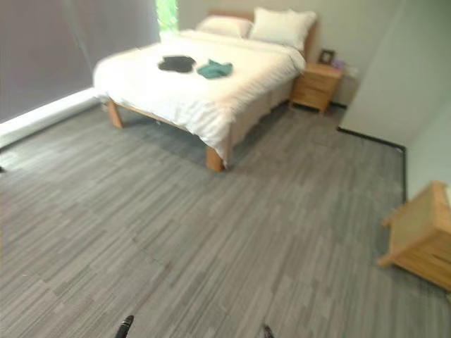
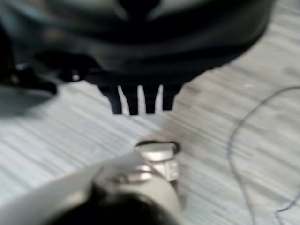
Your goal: Pick up bed clothes into laundry basket.
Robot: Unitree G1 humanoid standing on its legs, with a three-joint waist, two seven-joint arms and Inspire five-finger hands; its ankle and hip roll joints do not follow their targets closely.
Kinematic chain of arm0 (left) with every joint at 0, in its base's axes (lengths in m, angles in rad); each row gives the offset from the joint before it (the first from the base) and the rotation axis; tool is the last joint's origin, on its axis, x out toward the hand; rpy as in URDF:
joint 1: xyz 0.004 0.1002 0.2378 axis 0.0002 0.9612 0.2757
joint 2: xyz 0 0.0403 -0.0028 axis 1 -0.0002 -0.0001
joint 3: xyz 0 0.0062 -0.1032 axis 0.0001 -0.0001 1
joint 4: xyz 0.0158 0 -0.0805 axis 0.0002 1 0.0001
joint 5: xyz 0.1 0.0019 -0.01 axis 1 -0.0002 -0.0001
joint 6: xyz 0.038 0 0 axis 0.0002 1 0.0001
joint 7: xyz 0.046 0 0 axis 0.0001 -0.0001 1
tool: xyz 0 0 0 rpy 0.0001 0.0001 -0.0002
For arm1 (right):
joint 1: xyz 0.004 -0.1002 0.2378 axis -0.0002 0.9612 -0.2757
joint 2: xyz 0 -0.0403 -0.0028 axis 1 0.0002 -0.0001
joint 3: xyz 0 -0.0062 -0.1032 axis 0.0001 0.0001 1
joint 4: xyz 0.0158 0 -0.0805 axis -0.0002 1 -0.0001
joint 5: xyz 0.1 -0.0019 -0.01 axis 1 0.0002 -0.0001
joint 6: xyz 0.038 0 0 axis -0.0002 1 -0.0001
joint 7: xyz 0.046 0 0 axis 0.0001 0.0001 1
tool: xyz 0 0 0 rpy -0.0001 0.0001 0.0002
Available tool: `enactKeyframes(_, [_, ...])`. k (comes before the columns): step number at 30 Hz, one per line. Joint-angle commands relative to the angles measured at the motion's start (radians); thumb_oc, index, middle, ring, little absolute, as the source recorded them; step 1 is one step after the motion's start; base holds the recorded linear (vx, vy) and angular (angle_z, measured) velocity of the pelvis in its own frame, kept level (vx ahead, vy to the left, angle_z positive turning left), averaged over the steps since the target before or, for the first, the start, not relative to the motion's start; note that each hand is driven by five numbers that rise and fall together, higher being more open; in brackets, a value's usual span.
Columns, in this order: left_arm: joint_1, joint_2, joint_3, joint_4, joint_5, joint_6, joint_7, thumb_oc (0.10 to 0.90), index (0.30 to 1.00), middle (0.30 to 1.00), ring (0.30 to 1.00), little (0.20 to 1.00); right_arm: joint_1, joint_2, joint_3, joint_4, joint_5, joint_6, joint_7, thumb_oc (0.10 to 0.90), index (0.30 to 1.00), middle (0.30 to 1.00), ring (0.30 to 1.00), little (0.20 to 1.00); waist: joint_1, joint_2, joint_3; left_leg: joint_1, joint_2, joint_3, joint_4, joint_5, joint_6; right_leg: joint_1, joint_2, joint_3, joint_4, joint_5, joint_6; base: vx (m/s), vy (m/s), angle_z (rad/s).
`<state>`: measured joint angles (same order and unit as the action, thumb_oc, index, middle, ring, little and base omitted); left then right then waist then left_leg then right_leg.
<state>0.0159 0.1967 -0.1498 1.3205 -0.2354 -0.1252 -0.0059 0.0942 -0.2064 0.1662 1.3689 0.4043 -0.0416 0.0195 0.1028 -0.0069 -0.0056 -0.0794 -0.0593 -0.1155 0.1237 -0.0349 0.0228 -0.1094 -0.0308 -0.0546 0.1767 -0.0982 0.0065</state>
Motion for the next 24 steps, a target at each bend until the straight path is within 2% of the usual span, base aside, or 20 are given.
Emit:
enactKeyframes(1, [-0.052, 0.015, 0.041, 0.085, 0.01, -0.033, 0.022, 0.8, 0.9, 0.9, 0.9, 0.9, -0.101, 0.004, 0.004, -0.03, 0.057, -0.078, 0.017, 0.8, 0.9, 0.9, 0.9, 0.9, 0.028, -0.019, 0.03, 0.077, 0.008, -0.136, -0.211, 0.064, -0.041, 0.108, -0.071, -0.004, -0.194, 0.107, 0.124, 0.0, 0.0, 0.0])
enactKeyframes(8, [-0.04, 0.048, 0.128, 0.066, -0.104, -0.049, 0.029, 0.8, 0.9, 0.9, 0.9, 0.9, -0.105, 0.004, -0.044, -0.097, 0.187, -0.096, 0.017, 0.8, 0.9, 0.9, 0.9, 0.9, 0.04, -0.027, 0.017, 0.091, 0.006, -0.135, -0.209, 0.059, -0.039, 0.131, -0.073, -0.005, -0.205, 0.106, 0.128, 0.02, 0.004, 0.02])
enactKeyframes(10, [-0.067, 0.125, 0.151, -0.021, -0.146, -0.072, 0.043, 0.8, 0.9, 0.9, 0.9, 0.9, -0.133, -0.052, -0.069, -0.234, 0.227, -0.115, 0.011, 0.8, 0.9, 0.9, 0.9, 0.9, 0.03, -0.027, 0.017, 0.097, 0.008, -0.126, -0.207, 0.057, -0.04, 0.126, -0.072, 0.006, -0.196, 0.106, 0.133, 0.0, 0.011, -0.02])
enactKeyframes(11, [-0.067, 0.125, 0.151, -0.021, -0.146, -0.072, 0.043, 0.8, 0.9, 0.9, 0.9, 0.9, -0.133, -0.052, -0.069, -0.234, 0.227, -0.115, 0.011, 0.8, 0.9, 0.9, 0.9, 0.9, 0.03, -0.027, 0.017, 0.097, 0.008, -0.126, -0.207, 0.057, -0.039, 0.126, -0.072, 0.006, -0.196, 0.106, 0.133, -0.03, 0.034, -0.08])
enactKeyframes(12, [-0.097, 0.187, 0.158, -0.111, -0.165, -0.076, 0.054, 0.8, 0.9, 0.9, 0.9, 0.9, -0.158, -0.115, -0.083, -0.364, 0.209, -0.125, -0.009, 0.8, 0.9, 0.9, 0.9, 0.9, 0.021, -0.023, 0.018, 0.098, 0.009, -0.119, -0.208, 0.059, -0.039, 0.122, -0.072, 0.013, -0.191, 0.109, 0.135, -0.04, 0.044, -0.05])
enactKeyframes(13, [-0.129, 0.216, 0.154, -0.099, -0.152, -0.063, 0.067, 0.8, 0.9, 0.9, 0.9, 0.9, -0.19, -0.143, -0.079, -0.397, 0.188, -0.117, -0.013, 0.8, 0.9, 0.9, 0.9, 0.9, 0.016, -0.02, 0.019, 0.097, 0.01, -0.115, -0.209, 0.06, -0.039, 0.119, -0.072, 0.018, -0.19, 0.111, 0.137, -0.04, 0.06, -0.06])
enactKeyframes(14, [-0.154, 0.247, 0.167, -0.201, -0.186, -0.069, 0.103, 0.8, 0.9, 0.9, 0.9, 0.9, -0.207, -0.166, -0.076, -0.496, 0.161, -0.118, -0.031, 0.8, 0.9, 0.9, 0.9, 0.9, 0.012, -0.017, 0.022, 0.102, 0.01, -0.111, -0.21, 0.058, -0.037, 0.119, -0.071, 0.024, -0.189, 0.112, 0.139, -0.02, 0.035, -0.07])
enactKeyframes(15, [-0.154, 0.247, 0.167, -0.202, -0.186, -0.068, 0.103, 0.8, 0.9, 0.9, 0.9, 0.9, -0.207, -0.166, -0.076, -0.497, 0.161, -0.117, -0.031, 0.8, 0.9, 0.9, 0.9, 0.9, 0.012, -0.018, 0.02, 0.099, 0.01, -0.111, -0.21, 0.06, -0.038, 0.116, -0.071, 0.025, -0.19, 0.114, 0.139, -0.02, 0.032, -0.15])
enactKeyframes(16, [-0.141, 0.25, 0.181, -0.353, -0.246, -0.084, 0.109, 0.8, 0.9, 0.9, 0.9, 0.9, -0.202, -0.177, -0.083, -0.568, 0.151, -0.122, -0.045, 0.8, 0.9, 0.9, 0.9, 0.9, 0.01, -0.016, 0.02, 0.098, 0.01, -0.107, -0.211, 0.061, -0.036, 0.113, -0.071, 0.027, -0.189, 0.116, 0.141, -0.04, 0.042, -0.18])
enactKeyframes(17, [-0.108, 0.267, 0.202, -0.623, -0.308, -0.099, 0.116, 0.8, 0.9, 0.9, 0.9, 0.9, -0.198, -0.204, -0.092, -0.707, 0.13, -0.127, -0.056, 0.8, 0.9, 0.9, 0.9, 0.9, 0.008, -0.013, 0.023, 0.094, 0.012, -0.102, -0.211, 0.063, -0.035, 0.106, -0.072, 0.03, -0.189, 0.12, 0.144, -0.03, 0.04, -0.16])
enactKeyframes(18, [-0.104, 0.266, 0.203, -0.628, -0.307, -0.096, 0.118, 0.8, 0.9, 0.9, 0.9, 0.9, -0.196, -0.204, -0.091, -0.709, 0.129, -0.126, -0.057, 0.8, 0.9, 0.9, 0.9, 0.9, 0.008, -0.013, 0.022, 0.095, 0.012, -0.102, -0.211, 0.063, -0.035, 0.107, -0.072, 0.03, -0.189, 0.119, 0.144, -0.03, 0.038, -0.09])
enactKeyframes(19, [-0.076, 0.26, 0.214, -0.72, -0.313, -0.102, 0.125, 0.8, 0.9, 0.9, 0.9, 0.9, -0.191, -0.206, -0.098, -0.754, 0.121, -0.129, -0.058, 0.8, 0.9, 0.9, 0.9, 0.9, 0.01, -0.013, 0.026, 0.094, 0.011, -0.103, -0.211, 0.063, -0.034, 0.105, -0.072, 0.03, -0.191, 0.121, 0.143, -0.01, 0.03, -0.04])
enactKeyframes(20, [-0.028, 0.24, 0.232, -0.879, -0.36, -0.119, 0.112, 0.8, 0.9, 0.9, 0.9, 0.9, -0.181, -0.208, -0.087, -0.871, 0.107, -0.134, -0.048, 0.8, 0.9, 0.9, 0.9, 0.9, 0.012, -0.014, 0.03, 0.096, 0.01, -0.102, -0.21, 0.061, -0.032, 0.105, -0.073, 0.033, -0.195, 0.124, 0.141, 0.0, 0.036, -0.09])
enactKeyframes(24, [0.0, 0.184, 0.235, -0.938, -0.37, -0.126, 0.125, 0.8, 0.9, 0.9, 0.9, 0.9, -0.151, -0.172, -0.074, -0.969, 0.099, -0.141, -0.04, 0.8, 0.9, 0.9, 0.9, 0.9, 0.015, -0.022, 0.04, 0.106, 0.011, -0.094, -0.203, 0.05, -0.026, 0.115, -0.077, 0.042, -0.207, 0.129, 0.142, 0.04, 0.033, -0.21])
